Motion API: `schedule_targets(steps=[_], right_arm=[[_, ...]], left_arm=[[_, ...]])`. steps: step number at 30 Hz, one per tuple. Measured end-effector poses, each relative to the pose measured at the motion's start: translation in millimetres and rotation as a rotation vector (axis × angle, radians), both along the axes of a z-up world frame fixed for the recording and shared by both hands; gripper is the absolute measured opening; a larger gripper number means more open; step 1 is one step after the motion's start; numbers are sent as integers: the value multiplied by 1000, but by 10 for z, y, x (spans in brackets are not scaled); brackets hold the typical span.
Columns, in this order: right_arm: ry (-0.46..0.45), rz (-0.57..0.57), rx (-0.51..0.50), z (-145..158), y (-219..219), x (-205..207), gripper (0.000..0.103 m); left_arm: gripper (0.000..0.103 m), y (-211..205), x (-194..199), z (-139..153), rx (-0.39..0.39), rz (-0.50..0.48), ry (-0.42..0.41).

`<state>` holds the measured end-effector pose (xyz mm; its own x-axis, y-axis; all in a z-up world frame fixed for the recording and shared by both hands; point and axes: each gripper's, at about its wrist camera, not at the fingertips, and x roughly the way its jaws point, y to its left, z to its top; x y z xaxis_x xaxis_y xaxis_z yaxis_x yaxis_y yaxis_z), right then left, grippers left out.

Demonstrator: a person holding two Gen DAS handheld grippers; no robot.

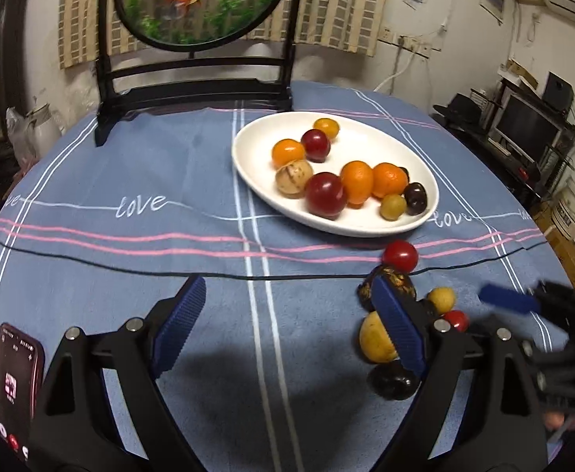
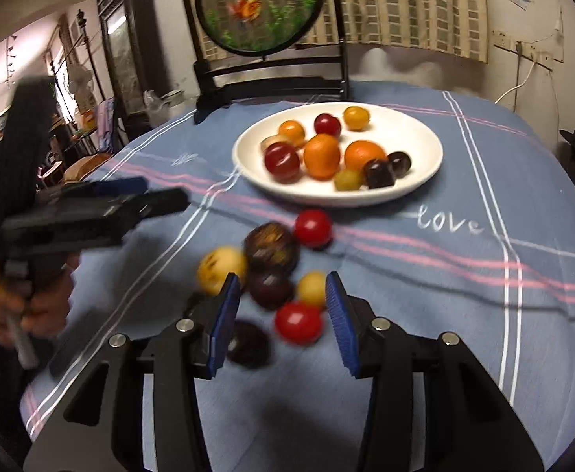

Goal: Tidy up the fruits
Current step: 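Grasp a dark plum with the left tool while the right tool grasps another dark plum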

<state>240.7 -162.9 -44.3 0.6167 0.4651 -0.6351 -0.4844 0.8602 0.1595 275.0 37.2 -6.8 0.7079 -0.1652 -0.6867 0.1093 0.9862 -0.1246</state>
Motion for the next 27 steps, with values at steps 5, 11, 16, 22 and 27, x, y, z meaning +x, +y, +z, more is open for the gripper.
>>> schedule_targets(steps=[5,11,16,22,27], right_arm=[[58,87,-15,-90,122,-150,39],[111,75,-46,-238,171,-74,36],[106,75,-72,-294,233,-20,35],[98,90,-58,-236,191,-62,28],[61,26,30,-39,-34,-32,28]], left_arm=[[88,52,13,-39,-52,-2,44],[88,-38,-56,-5,0,-17,21],[88,-72,-124,1,20,-39,25],[88,-65,-160,11,15,-69,38],[88,-131,-237,-44,4,-181,76]])
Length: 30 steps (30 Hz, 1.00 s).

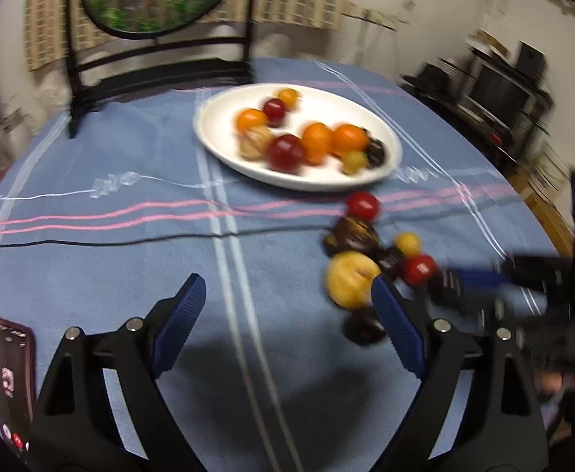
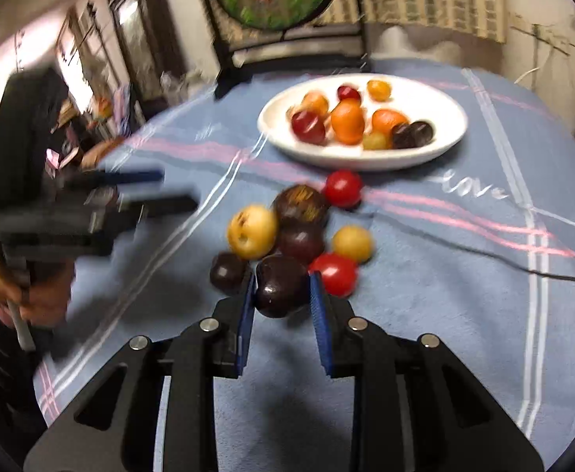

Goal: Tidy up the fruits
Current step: 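Grasp a dark plum with the left tool while the right tool grasps another dark plum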

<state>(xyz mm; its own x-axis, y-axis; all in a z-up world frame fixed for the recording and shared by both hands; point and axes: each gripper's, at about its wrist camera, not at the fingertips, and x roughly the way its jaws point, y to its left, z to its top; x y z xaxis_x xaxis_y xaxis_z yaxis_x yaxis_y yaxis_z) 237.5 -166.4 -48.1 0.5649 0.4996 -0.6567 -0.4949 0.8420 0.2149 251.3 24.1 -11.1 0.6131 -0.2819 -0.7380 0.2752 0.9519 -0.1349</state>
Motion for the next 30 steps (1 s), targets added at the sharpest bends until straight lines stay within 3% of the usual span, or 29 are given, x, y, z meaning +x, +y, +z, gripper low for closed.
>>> schedule_targets(steps=[3,8,23,30], right_arm=[[12,-26,17,6,-76,37,28],[18,-22,5,-22,-47,38,28],[16,-19,-2,-20,-28,3,28],[13,-18,-4,-18,-23,-8,28]], left_arm=[[85,-152,-79,-46,3,-93,13],[64,-371,-108,-201,30,-177,65],[42,-526,-65,-367,40,-197,124],[38,-549,-63,-372,52,-188,120]])
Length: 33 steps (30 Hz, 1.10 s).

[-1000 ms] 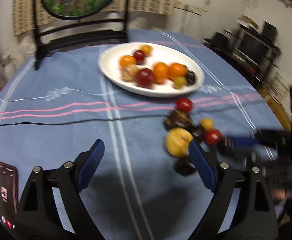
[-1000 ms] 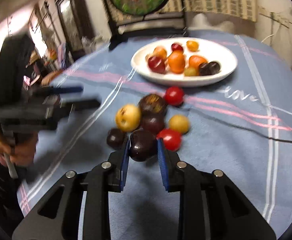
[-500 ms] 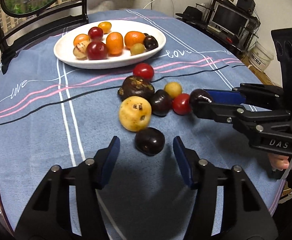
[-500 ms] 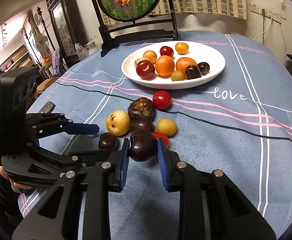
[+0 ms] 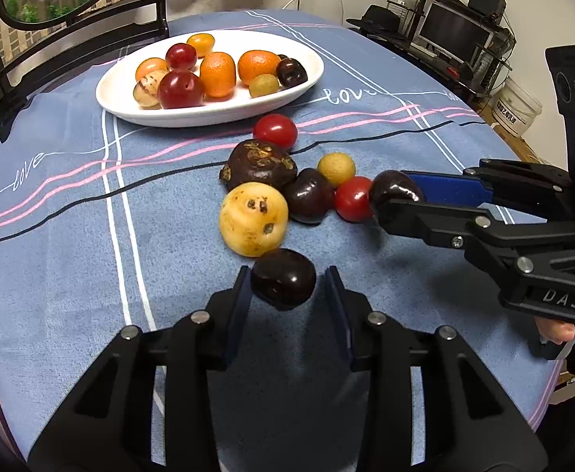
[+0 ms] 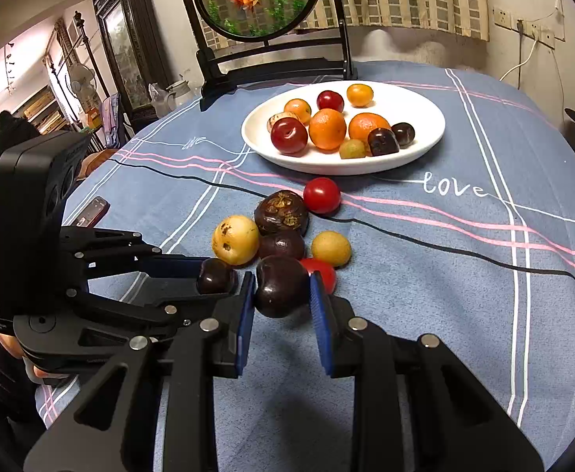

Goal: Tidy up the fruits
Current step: 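Grasp a dark plum with the left tool while the right tool grasps another dark plum, then lower both dark plums onto the white plate and open both tools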

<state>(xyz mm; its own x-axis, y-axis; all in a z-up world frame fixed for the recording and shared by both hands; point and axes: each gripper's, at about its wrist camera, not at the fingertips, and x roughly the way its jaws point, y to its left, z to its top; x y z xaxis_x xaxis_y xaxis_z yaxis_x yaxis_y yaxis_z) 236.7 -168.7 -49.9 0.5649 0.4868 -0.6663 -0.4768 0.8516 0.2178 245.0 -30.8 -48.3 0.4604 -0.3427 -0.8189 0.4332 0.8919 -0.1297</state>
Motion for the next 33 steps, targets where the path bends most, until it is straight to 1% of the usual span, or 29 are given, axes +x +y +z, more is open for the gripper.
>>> schedule_targets(steps=[4,8,11,14,16,18,21,23,25,28,31,33], right_arm=[[0,-3,-3,-5,-2,2,28],[-8,-7,-2,-2,-18,-5,28],[-38,-17,4,28,-39,-11,28],[-94,-51,15,82,-97,35,28],[-104,-82,33,110,-154,147,28],[-95,-114,65,134,-209,327,28],[-111,-145,94,188,-251,568,28],[-126,-157,119,231,-266,715,28],[-130,-170,142,264,-271,866,28],[-130,-194,142,286,-242,1142,28],[-125,-203,139,264,-208,1376,28],[-115,-199,136,234,-192,1492,28]], left_arm=[[33,15,-2,8,-1,6,0],[33,46,4,16,-15,8,12],[33,56,-24,52,-28,2,3],[33,110,-34,143,-69,3,-20],[32,168,14,228,-97,19,-34],[32,242,154,325,-127,48,-34],[32,297,349,476,-141,94,-67],[32,320,527,595,-130,147,-114],[32,293,738,684,-103,184,-160],[32,252,1072,711,-87,211,-168],[32,237,1379,662,-75,244,-149],[32,229,1512,621,-66,255,-142]])
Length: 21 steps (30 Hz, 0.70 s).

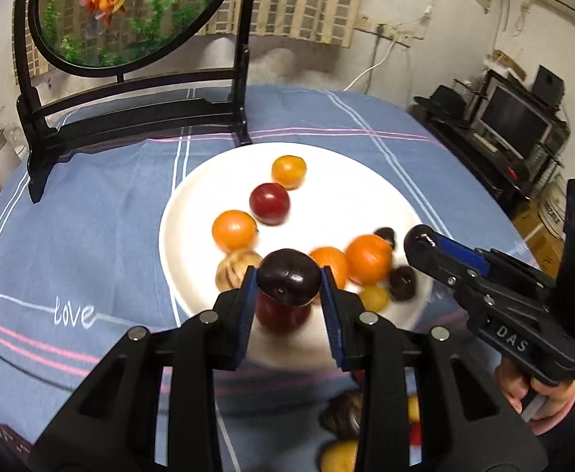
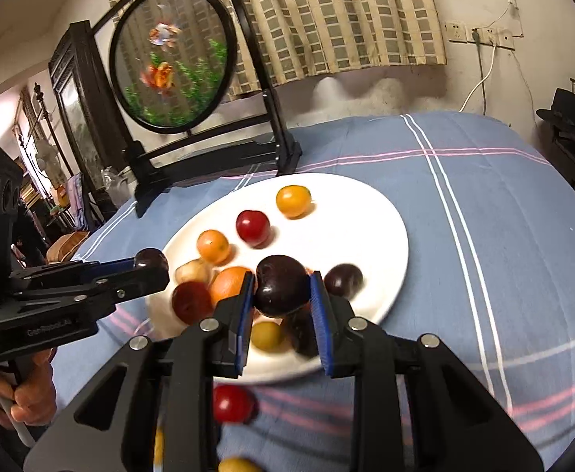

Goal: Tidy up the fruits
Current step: 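Lower both dark plums onto the white plate and open both tools, then grasp the yellow spotted fruit with the left tool while the right tool grasps a red cherry tomato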

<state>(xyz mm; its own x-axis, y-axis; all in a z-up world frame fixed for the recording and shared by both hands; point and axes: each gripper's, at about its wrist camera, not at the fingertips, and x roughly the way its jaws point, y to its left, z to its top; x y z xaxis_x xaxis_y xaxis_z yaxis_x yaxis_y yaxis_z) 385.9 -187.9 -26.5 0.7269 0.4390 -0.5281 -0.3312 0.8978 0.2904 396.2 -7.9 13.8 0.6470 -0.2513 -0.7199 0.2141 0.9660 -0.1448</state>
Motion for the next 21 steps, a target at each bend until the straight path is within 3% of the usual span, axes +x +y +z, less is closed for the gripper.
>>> schedule_targets(steps=[3,5,6,9,14,21], right_arm=[[9,3,1,-24,-3,126,34],[19,3,6,-11,-26,144,40],[28,5,11,1,-38,135,40],[34,41,20,74,-66,-22,40],[15,103,-75,109,-51,-579,40],[97,185,-141,-179,90,-1127,40]], left_arm=[[36,12,146,-55,12,19,15],[70,39,137,-39,20,44,-1],[74,51,98,-6,29,61,-26],[76,64,-45,85,40,50,-47],[96,183,-522,180,61,98,-117],[97,336,-1004,-22,8,122,-115]])
